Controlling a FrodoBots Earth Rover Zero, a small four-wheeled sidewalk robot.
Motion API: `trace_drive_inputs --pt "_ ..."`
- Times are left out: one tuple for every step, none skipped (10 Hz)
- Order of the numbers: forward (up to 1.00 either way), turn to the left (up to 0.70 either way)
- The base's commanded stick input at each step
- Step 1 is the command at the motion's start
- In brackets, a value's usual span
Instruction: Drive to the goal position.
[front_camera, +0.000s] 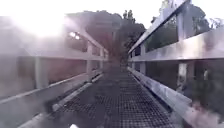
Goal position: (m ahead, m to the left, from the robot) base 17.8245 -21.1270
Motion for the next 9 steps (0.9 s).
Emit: trace_drive_inputs --pt "0.45 -0.05" --pt "0.45 -0.15" --pt "0.45 -0.26" --pt "0.45 -0.26" --pt "0.45 -0.27" --pt "0.45 -0.27" --pt "0.45 -0.27" --pt "0.45 -0.24" --pt "0.45 -0.19"
